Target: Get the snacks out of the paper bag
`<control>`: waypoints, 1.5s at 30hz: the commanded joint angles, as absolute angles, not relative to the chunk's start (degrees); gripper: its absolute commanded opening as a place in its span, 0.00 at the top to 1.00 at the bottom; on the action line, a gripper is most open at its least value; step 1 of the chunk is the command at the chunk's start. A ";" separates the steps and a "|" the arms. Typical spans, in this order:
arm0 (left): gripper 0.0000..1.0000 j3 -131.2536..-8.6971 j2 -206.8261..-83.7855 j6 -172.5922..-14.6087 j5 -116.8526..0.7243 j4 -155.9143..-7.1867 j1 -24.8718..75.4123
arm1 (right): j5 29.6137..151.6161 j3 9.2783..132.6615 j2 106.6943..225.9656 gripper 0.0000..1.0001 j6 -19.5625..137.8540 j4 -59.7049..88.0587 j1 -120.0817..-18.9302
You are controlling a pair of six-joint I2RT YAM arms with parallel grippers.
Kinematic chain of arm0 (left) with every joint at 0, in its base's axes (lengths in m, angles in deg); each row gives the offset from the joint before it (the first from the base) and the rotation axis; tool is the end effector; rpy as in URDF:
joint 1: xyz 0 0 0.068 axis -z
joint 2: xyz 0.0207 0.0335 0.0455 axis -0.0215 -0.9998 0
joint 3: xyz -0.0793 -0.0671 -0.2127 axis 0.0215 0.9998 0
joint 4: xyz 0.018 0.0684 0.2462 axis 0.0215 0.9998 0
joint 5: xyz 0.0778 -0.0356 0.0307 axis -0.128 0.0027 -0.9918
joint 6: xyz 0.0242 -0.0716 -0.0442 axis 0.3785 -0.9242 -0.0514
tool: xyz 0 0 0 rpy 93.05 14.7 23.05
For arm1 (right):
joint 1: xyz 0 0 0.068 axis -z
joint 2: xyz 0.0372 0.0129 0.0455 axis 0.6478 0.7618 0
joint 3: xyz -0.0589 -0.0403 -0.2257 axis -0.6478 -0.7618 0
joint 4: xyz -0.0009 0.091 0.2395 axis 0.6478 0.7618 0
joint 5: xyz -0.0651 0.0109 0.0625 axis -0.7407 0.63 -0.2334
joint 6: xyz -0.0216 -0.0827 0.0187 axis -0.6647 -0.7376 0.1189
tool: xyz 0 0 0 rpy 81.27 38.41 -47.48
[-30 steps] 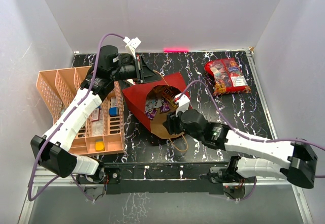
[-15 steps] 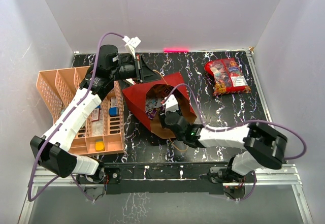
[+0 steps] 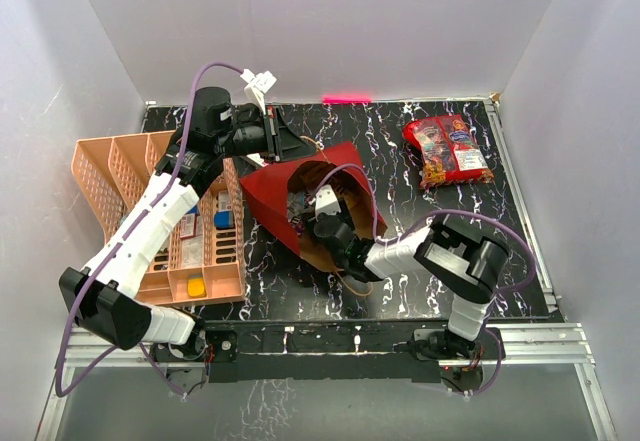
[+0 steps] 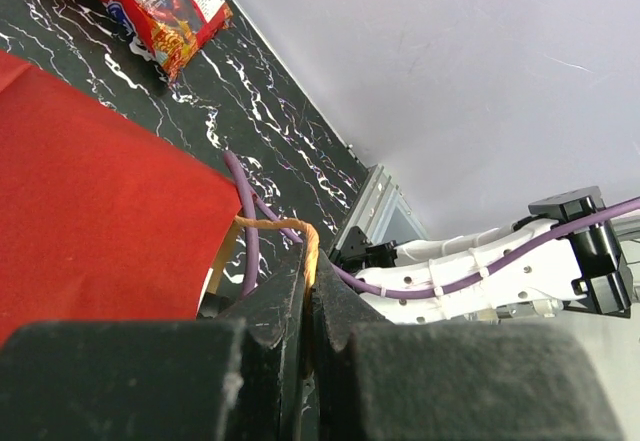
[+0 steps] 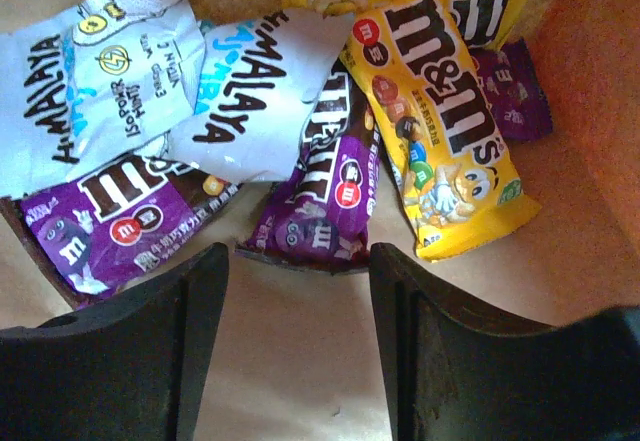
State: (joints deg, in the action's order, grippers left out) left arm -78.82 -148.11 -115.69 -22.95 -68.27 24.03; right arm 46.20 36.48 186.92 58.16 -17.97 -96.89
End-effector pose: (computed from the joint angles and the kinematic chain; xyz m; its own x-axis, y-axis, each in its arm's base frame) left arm 0.2837 -0.1928 0.3878 -0.6223 -0.1519 -0.7679 0.6965 0.3402 -0.6317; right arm 0.2346 0.2704 0.0905 -0.3043 -0.3127 -0.8998 -0.3499 0.9152 -0.1998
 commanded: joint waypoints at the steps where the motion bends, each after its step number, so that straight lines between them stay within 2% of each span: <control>1: 1.00 -81.13 -145.42 -116.22 -20.27 -69.14 24.39 | 47.74 39.19 186.81 0.37 57.44 -24.15 -95.87; 4: 1.00 -81.13 -145.51 -115.92 -20.36 -68.89 24.50 | 49.21 39.71 186.83 0.34 58.65 -24.21 -94.24; 12: 1.00 -81.57 -145.41 -115.48 -20.31 -68.41 24.78 | 51.61 39.72 191.93 0.34 60.36 -22.63 -91.00; 19: 1.00 -81.49 -145.44 -115.46 -20.59 -68.20 24.79 | 53.99 37.97 193.83 0.39 62.63 -22.48 -90.68; 25: 1.00 -81.52 -145.33 -115.33 -20.90 -67.83 24.79 | 57.09 39.90 193.27 0.63 63.58 -16.51 -90.56; 30: 1.00 -81.56 -145.35 -114.15 -22.21 -66.29 24.79 | 60.23 38.89 188.26 0.76 68.06 -7.39 -90.65; 36: 1.00 -81.66 -146.46 -113.48 -23.25 -65.24 24.81 | 63.72 35.02 177.23 0.82 71.59 -1.59 -90.78; 45: 1.00 -82.00 -147.22 -112.96 -24.13 -64.66 24.79 | 65.24 31.72 160.74 0.85 75.42 6.26 -92.96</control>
State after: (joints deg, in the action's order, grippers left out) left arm -79.28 -148.14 -113.72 -23.98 -64.84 24.51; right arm 64.84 32.55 167.66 72.63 3.89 -91.95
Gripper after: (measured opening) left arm 0.009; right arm 0.164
